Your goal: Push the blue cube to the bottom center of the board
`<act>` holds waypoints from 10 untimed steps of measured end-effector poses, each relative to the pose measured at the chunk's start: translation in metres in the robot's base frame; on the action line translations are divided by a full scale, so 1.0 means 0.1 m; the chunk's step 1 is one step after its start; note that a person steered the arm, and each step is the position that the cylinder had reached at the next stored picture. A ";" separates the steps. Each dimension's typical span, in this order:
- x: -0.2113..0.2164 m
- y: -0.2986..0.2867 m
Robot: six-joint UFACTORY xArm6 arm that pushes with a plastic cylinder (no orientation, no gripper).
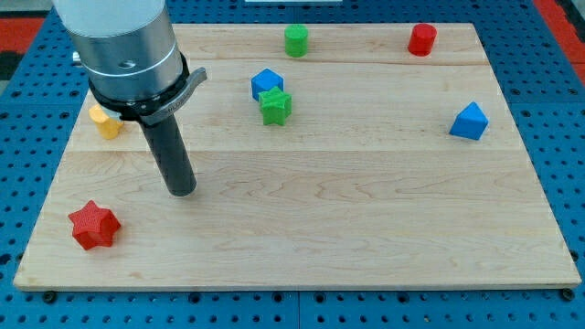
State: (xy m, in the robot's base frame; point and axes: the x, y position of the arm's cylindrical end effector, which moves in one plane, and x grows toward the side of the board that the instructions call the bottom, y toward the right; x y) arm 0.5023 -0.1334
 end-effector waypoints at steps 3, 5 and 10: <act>-0.76 0.37; -1.32 -0.57; -1.49 1.47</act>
State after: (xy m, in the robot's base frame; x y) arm 0.3533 0.0137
